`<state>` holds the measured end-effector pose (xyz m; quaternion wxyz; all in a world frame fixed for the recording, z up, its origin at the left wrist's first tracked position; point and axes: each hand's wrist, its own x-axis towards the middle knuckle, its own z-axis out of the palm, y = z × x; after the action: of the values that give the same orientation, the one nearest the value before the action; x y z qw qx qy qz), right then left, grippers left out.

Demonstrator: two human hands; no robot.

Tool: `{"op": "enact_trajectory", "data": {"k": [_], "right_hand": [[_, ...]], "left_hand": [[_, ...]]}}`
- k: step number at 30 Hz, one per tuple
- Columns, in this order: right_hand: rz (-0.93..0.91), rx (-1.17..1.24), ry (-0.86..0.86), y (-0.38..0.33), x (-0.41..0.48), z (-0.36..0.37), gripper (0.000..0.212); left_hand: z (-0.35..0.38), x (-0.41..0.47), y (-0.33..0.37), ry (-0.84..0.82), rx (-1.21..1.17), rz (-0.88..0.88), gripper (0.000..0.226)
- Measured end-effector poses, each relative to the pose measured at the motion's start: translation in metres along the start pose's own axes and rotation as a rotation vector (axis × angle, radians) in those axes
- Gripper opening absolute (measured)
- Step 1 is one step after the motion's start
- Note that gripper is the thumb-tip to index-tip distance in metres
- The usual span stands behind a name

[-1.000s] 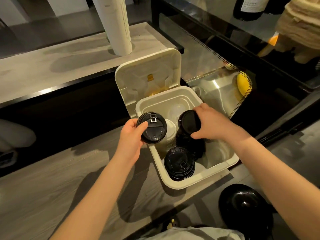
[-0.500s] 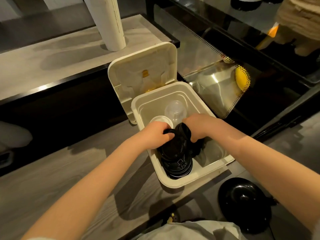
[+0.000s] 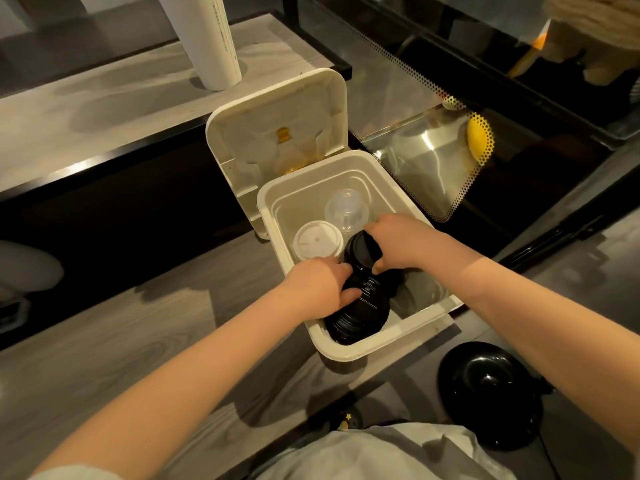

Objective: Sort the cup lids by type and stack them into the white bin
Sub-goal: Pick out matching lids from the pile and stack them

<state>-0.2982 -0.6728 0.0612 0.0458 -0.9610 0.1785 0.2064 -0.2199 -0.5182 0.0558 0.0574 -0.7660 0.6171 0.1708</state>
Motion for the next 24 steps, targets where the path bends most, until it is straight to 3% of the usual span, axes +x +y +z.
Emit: {"op": "enact_trajectory", "data": {"k": [7,13,19,24], "right_hand": [[-0.02,0.055,-0.054,0.0,0.007,-0.011,0.075],[-0.013,0.023,-0.042,-0.002,0.004,-0.007,0.076],[0.021,0.08,0.013,-0.003,-0.008,-0.005,0.078],[0.013,0.245,0.231,-0.013,-0.021,-0.018,0.066]], "left_hand": [[-0.004,0.0,0.007,-0.129,0.083,-0.036,0.059],[-0.007,-0.001,0.005,-0.108,0.14,-0.052,0.059],[-0.011,-0.013,0.001,0.038,0.007,-0.061,0.053],[-0.023,-0.031,-0.019,0.281,-0.176,-0.103,0.049]]}}
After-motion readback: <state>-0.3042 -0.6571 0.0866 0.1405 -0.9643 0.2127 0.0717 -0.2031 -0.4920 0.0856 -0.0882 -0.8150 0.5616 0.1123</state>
